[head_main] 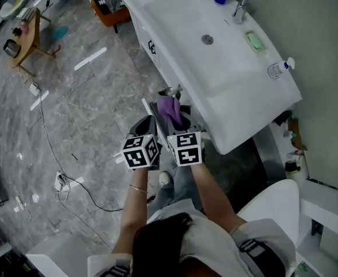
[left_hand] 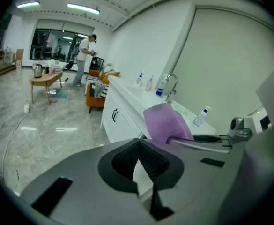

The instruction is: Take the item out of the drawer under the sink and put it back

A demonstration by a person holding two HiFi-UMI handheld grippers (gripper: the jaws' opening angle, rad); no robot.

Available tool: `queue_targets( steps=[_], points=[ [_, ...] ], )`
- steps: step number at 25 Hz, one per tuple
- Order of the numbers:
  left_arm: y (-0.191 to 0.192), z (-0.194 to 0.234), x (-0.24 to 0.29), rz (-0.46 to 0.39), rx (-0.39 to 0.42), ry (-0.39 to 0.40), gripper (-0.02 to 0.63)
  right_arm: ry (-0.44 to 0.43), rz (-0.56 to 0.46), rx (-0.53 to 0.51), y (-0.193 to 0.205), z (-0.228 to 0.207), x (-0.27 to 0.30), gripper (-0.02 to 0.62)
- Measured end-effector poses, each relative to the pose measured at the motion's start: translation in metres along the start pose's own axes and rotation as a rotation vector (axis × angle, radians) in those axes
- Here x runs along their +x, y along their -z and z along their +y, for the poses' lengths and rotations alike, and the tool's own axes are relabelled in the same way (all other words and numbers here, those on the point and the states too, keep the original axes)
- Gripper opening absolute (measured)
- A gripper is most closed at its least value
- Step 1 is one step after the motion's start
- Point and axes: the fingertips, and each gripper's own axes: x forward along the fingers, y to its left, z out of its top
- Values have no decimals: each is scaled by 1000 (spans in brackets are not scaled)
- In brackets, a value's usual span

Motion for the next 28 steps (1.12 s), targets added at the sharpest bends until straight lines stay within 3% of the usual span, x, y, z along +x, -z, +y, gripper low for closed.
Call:
queue_targets(
  steps=[8, 15, 21, 28],
  points=[
    [-32, -29, -47, -111, 43, 50, 3, 36, -142, -31, -51, 9, -59, 92],
    [-59, -62, -77, -208, 93, 97, 3, 113, -180, -114, -62, 9, -94, 92],
    [-66, -87, -104, -269, 84, 162, 3, 142, -309, -111, -86, 15, -130, 92],
    [-91, -109, -135, -368, 221, 167, 3, 174, -405, -142, -110, 25, -160, 92]
  ],
)
